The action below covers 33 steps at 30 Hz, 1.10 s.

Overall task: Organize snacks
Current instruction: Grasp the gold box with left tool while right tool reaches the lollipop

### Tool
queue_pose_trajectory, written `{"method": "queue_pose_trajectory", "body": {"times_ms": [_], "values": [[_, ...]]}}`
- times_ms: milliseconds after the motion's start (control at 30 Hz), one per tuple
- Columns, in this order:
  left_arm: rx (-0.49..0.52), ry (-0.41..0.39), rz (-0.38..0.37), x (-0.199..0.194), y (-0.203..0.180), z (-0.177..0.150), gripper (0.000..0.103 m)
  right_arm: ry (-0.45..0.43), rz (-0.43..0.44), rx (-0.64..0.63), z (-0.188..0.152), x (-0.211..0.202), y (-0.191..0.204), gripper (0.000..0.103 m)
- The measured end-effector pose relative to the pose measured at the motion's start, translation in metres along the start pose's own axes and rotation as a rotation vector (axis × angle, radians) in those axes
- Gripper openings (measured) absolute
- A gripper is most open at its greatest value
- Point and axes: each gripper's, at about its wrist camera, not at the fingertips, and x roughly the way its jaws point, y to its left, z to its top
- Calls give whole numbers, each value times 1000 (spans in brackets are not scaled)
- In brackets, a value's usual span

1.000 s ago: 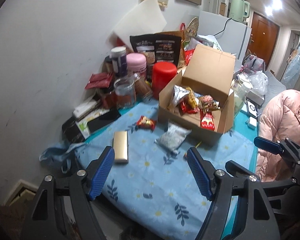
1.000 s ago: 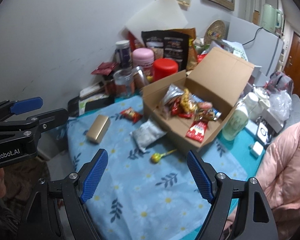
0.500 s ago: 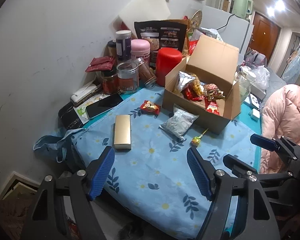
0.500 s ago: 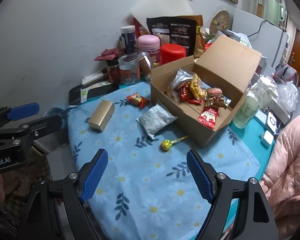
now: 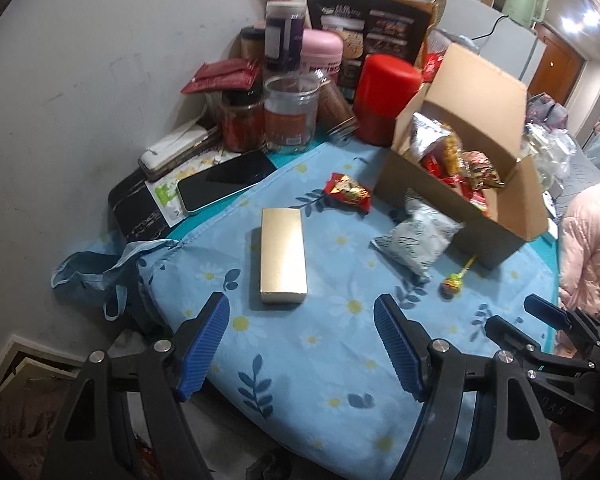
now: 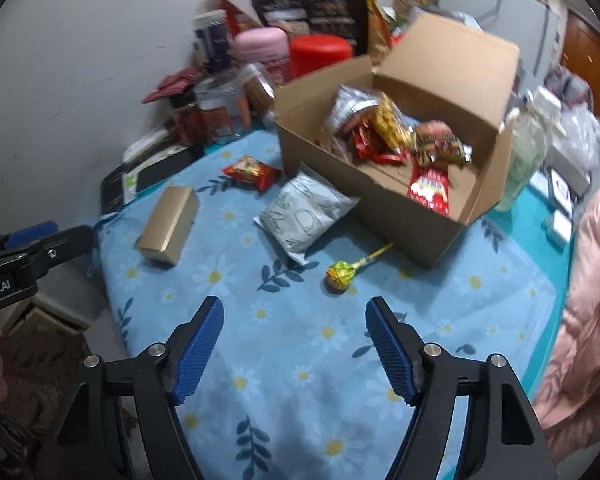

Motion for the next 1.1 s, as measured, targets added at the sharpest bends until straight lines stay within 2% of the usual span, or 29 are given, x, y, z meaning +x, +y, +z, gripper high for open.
{"method": "queue_pose_trajectory", "body": {"times_ms": [200,300,467,567,700,900,967,1067,1100], "values": [[29,37,0,40,3,11,75,47,-24,95,0,37,-12,65],[35,51,-3,59,4,13,75,68,-33,142,0,53,-20,64],[39,93,7,91,6,15,75,91,-57,177,2,75,-30,64],[33,129,28,111,10,17,75,102,-65,184,6,86,-31,60],[17,159,15,131,17,21,75,100,-76,210,12,95,-35,58],[30,201,13,153,18,24,74,114,-74,220,19,108,-36,43],[28,204,18,156,19,23,67,122,-71,226,20,112,-35,38],[58,185,27,154,17,23,45,131,-71,232,18,114,-36,27],[84,185,35,154,14,23,45,128,-67,236,17,114,-37,27]]}}
